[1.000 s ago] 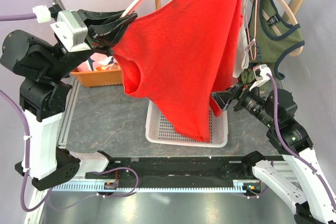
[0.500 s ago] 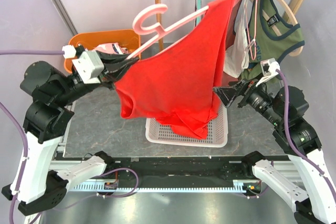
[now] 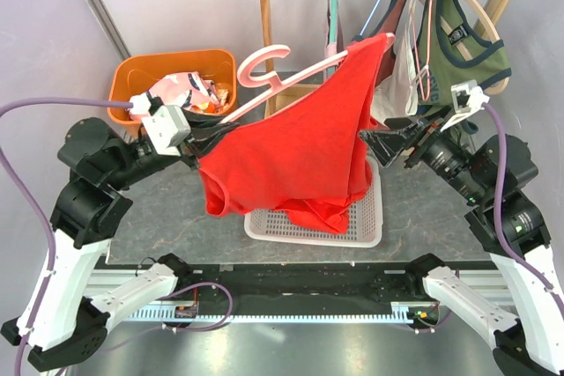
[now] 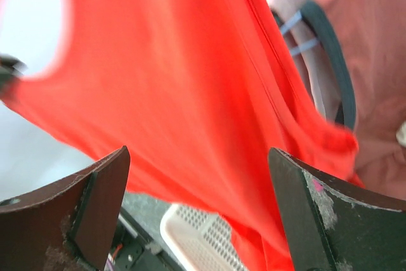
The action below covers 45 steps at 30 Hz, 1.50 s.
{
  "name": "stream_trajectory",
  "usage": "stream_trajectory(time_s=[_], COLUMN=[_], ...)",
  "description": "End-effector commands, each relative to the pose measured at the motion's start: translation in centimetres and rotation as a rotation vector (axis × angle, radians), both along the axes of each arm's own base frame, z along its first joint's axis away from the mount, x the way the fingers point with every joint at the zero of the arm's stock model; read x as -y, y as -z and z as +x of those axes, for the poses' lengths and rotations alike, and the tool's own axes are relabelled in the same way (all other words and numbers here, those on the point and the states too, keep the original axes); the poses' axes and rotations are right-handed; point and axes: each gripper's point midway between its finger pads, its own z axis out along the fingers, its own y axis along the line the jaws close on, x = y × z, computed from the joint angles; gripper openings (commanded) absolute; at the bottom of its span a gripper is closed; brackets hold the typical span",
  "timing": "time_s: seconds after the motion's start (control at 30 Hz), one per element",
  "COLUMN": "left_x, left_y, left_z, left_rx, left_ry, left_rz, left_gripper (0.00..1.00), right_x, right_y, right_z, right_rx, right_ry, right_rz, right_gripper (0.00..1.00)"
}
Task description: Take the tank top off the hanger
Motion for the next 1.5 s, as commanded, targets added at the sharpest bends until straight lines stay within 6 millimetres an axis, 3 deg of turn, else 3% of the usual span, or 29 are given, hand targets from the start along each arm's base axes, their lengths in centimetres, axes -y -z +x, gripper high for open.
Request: stream_trajectory(time_s=[0.0,0.27,0.6,0.7,0.83,1.0,1.1,1.17,1.2,1.27,1.47], left_x=[0.1,0.4,0.9,1.0,1.1,1.1,1.0,0.9,0.9,0.7,0.8], left_y=[-0.1,1.6,3.1,3.7,4.0,3.5,3.2,2.9,2.8,2.7,2.9], left_z=[-0.5,-0.3,-0.2,-0.1,0.1,0.0,-0.2,-0.4,-0.5,-0.6,-0.6], left_rx=[-0.006,-0.048,-0.089,-0.097,-0.1,-0.095,-0.087,-0.083,-0.078,-0.073,-0.073], left_ry=[0.023,0.033,0.054,0.054,0.055,0.057,0.059,0.06,0.06,0.058,0.06], left_rz=[-0.04,-0.024,-0.002,0.006,0.012,0.005,0.0,-0.002,-0.001,0.002,0.008], left_gripper=[0.02,0.02,0.02,0.02,0.02,0.02,0.02,0.02,0.02,0.02,0.02], right_x=[0.0,-1.3,-2.4,-2.4,-2.6,-3.0,-3.0,-2.6,-2.3,-1.1,0.6], right_y=[-3.9,-4.6,-4.0,-4.2,-4.3,-4.1,-3.5,-2.9,-2.7,-2.3,-1.9], right_z=[0.3,2.5,4.5,4.5,4.7,5.0,5.3,5.5,5.5,5.5,4.5], right_rx=[0.106,0.127,0.121,0.126,0.125,0.118,0.109,0.104,0.105,0.107,0.112], right_ry=[0.006,-0.008,-0.016,-0.017,-0.024,-0.033,-0.031,-0.005,0.01,0.067,0.125], right_rz=[0.034,0.067,0.063,0.063,0.068,0.079,0.067,0.032,0.017,-0.028,-0.08], right_gripper=[0.98,0.97,0.91,0.85,0.71,0.66,0.68,0.78,0.89,0.96,0.98])
